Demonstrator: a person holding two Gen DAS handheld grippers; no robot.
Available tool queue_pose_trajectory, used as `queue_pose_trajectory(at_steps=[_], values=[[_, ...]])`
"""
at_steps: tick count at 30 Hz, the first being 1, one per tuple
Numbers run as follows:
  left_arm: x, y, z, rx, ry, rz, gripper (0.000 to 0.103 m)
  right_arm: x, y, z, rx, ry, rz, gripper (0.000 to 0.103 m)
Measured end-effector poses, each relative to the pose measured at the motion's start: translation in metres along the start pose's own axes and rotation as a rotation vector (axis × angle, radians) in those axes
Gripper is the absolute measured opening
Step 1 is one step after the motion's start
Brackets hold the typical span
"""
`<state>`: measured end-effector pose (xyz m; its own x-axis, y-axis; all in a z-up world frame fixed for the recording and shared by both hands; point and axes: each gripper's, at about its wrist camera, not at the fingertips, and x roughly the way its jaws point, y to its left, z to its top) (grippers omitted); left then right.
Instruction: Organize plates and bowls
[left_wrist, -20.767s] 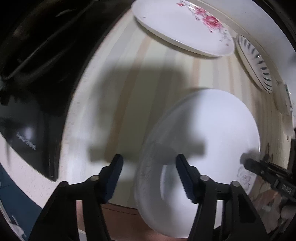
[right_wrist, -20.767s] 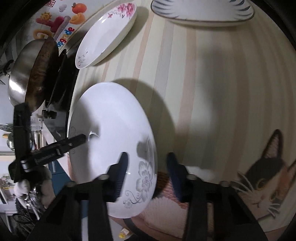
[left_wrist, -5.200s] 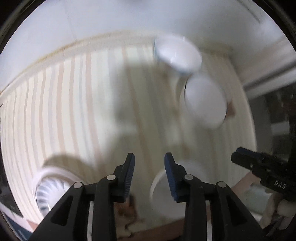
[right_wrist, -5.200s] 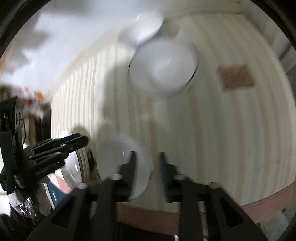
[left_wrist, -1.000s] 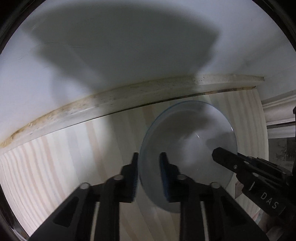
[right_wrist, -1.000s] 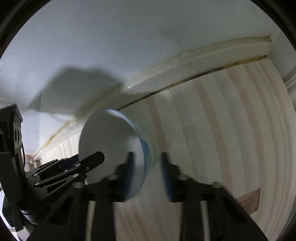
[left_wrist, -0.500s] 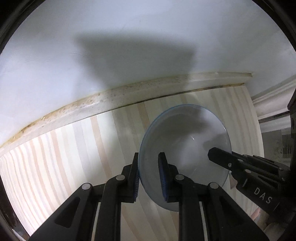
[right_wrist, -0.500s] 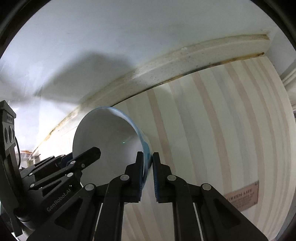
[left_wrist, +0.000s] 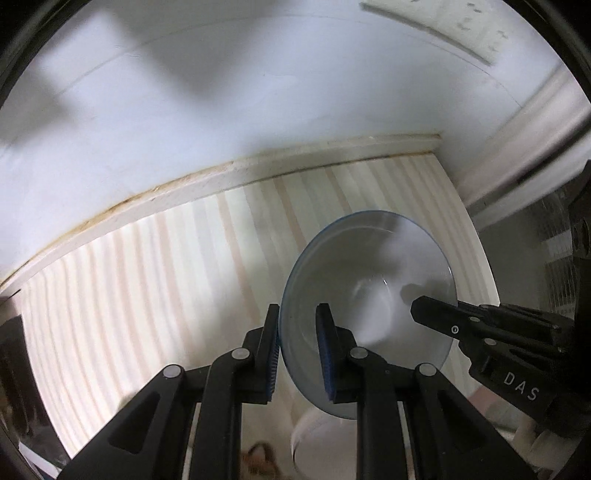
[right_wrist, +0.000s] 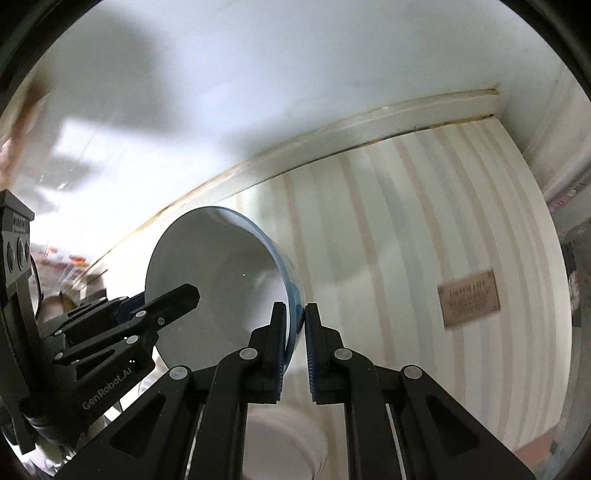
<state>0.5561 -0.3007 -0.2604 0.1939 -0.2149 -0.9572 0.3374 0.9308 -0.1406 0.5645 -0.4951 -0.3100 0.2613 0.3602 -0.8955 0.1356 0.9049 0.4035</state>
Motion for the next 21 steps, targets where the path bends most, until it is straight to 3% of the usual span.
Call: queue_pose_trajectory(at_steps=[8, 14, 21], values=[[-0.025, -0.002, -0.070, 0.016, 0.031, -0.017, 0.017, -0.041, 0.016, -0.081, -0.013, 0.003, 0.019, 0.011], [-0.005, -0.007, -0.099, 0.025, 0.088, -0.021, 0.017, -0.034, 0.013, -0.131, -0.001, 0.050, 0.014, 0.011], [0.019, -0.009, -0.120, 0.038, 0.153, -0.014, 0.017, -0.009, 0.001, -0.157, 0.003, 0.109, -0.018, 0.012]])
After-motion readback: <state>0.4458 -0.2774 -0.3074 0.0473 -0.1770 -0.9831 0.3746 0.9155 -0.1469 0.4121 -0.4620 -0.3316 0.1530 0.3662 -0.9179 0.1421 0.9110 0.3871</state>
